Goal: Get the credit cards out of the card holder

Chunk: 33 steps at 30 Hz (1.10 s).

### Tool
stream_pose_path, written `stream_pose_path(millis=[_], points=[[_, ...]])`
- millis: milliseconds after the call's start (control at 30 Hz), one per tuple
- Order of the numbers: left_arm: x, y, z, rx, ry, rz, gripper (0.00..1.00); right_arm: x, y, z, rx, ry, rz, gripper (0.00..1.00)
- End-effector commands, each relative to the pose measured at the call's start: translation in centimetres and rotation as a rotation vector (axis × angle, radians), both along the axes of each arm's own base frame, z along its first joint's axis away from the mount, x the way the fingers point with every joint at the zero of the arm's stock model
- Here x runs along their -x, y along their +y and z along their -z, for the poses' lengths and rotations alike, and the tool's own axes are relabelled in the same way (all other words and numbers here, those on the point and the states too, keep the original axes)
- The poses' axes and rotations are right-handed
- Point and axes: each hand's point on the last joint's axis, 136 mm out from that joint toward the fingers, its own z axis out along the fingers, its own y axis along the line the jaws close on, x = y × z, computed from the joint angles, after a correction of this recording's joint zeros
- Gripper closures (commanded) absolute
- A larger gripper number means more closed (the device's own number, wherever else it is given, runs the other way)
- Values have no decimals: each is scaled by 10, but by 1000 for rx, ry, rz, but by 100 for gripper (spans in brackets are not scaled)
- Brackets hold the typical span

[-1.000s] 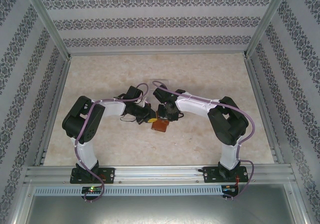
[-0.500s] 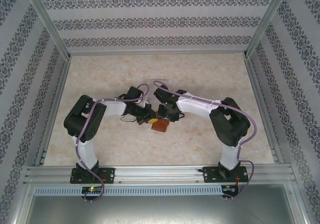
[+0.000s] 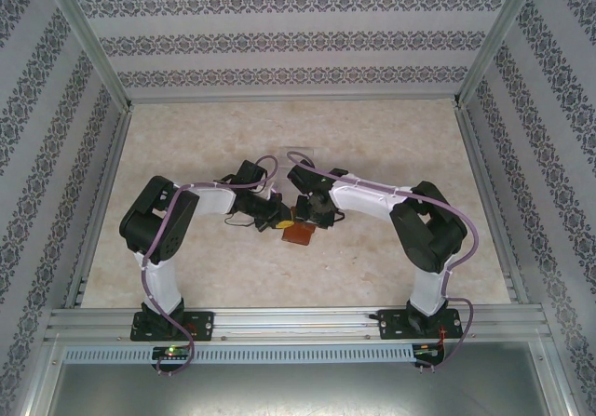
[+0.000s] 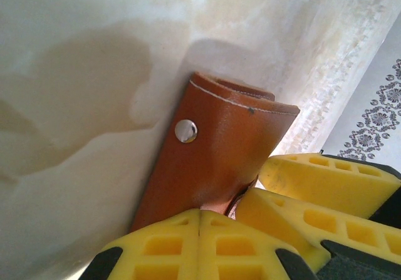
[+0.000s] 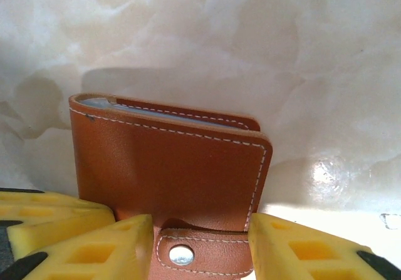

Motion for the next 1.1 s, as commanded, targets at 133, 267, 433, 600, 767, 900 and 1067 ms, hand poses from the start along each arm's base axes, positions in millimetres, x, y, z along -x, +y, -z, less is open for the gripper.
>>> stream_pose_path(millis=[133, 267, 433, 600, 767, 900, 1067], points=[[27, 23, 50, -169, 127, -20, 100, 24, 2, 28, -9, 97, 10, 57], [27, 24, 50, -171, 128, -21, 100, 26, 1, 30, -18, 99, 17, 65], [29, 26, 52, -185, 131, -16, 100, 24, 0, 26, -21, 79, 22, 76], [31, 28, 54, -192, 139, -18, 100, 24, 0, 24, -31, 70, 22, 88], [33, 30, 55, -203, 141, -19, 100, 22, 0, 17, -45, 52, 24, 97], [35, 34, 59, -217, 154, -22, 100, 18, -1, 7, -64, 12, 24, 100], [38, 43, 61, -230, 171, -34, 100, 16, -4, 0, -81, -22, 21, 97]])
